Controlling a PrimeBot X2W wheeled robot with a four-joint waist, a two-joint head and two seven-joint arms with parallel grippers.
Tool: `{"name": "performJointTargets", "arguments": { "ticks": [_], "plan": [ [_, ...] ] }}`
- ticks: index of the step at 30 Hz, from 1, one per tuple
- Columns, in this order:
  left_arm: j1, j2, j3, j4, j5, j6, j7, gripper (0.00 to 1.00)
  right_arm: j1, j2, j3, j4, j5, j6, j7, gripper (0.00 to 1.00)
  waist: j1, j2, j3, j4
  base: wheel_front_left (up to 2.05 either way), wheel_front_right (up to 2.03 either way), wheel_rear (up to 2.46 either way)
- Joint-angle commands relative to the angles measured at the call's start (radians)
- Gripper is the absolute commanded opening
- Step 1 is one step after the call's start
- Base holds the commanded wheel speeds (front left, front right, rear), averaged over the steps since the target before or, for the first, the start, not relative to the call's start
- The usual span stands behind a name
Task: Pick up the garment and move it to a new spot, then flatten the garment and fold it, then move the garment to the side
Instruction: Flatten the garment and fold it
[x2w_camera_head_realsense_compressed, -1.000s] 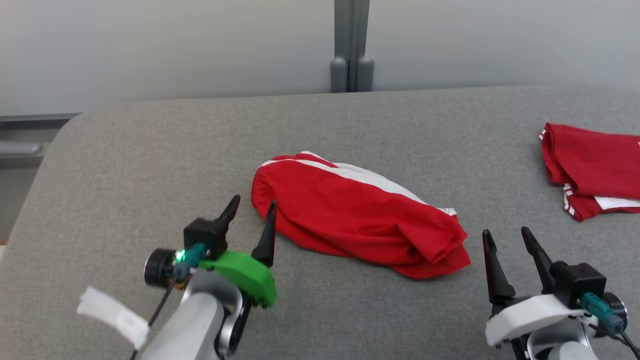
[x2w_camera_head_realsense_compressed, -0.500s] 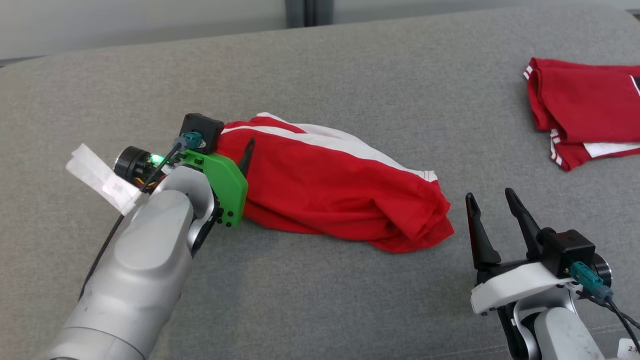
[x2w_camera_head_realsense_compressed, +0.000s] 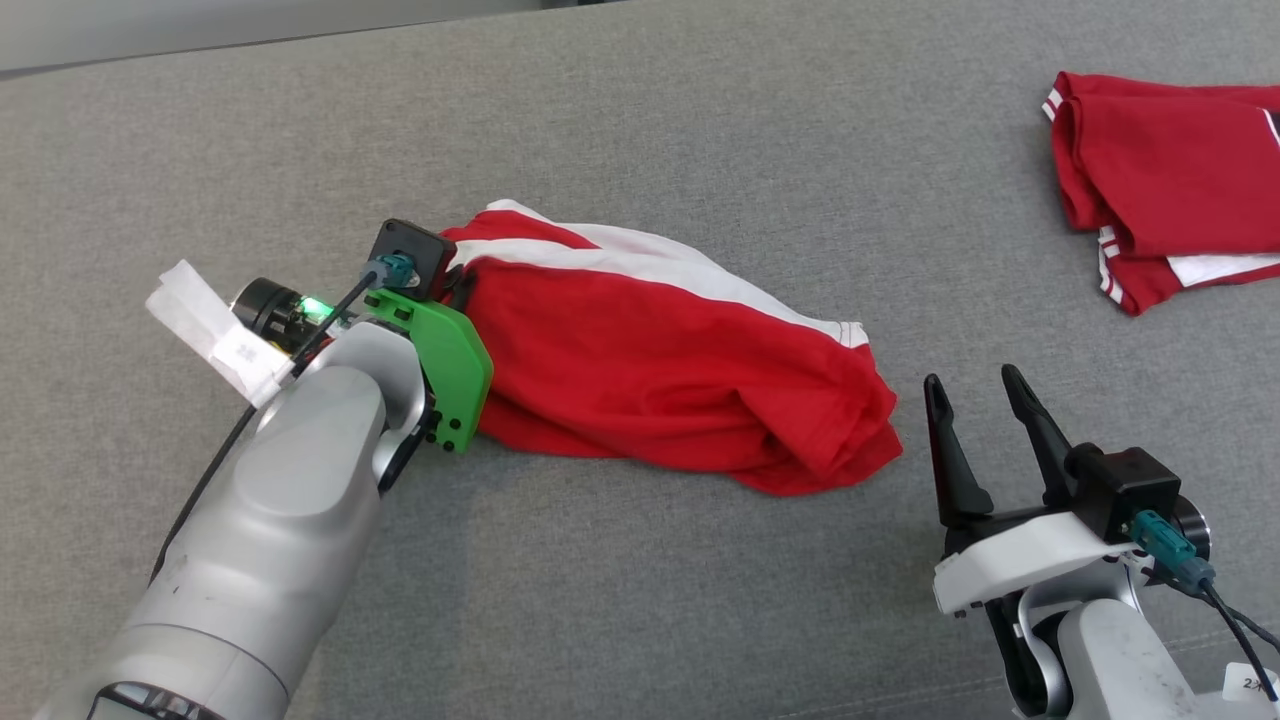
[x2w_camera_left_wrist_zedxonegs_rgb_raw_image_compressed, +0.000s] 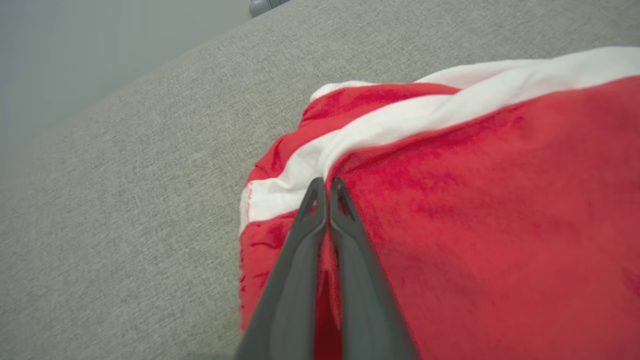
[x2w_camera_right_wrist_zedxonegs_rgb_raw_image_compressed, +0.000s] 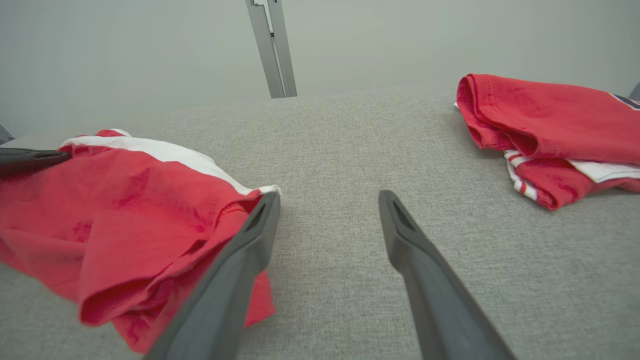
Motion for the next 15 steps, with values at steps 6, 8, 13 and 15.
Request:
{"name": "performJointTargets", "arguments": {
  "ticks": [6,8,13,15],
  "plan": [
    [-0.007,-0.003,-0.064,-0.035,-0.016,-0.003,-0.08,0.0,0.005,-0.002,-0.015,0.016,-0.005,-0.002,-0.01,1.0,-0.0001,0.0,-0.051,0.047,0.0,0.0,0.0],
    [0.002,0.0,-0.082,-0.057,-0.021,-0.003,-0.106,0.0,0.015,-0.002,-0.024,0.019,-0.007,-0.002,-0.01,1.0,-0.0001,0.0,-0.069,0.06,0.0,0.0,0.0],
    [0.068,0.0,-0.104,-0.139,-0.035,-0.002,-0.166,0.0,0.041,-0.002,-0.057,0.022,-0.013,-0.002,-0.007,1.0,-0.0001,0.0,-0.124,0.098,0.0,0.0,0.0],
    [0.108,0.002,-0.107,-0.184,-0.037,0.012,-0.179,0.0,0.055,-0.002,-0.068,0.022,-0.016,-0.002,-0.003,1.0,-0.0001,0.0,-0.146,0.111,0.0,0.0,0.0]
  ]
}}
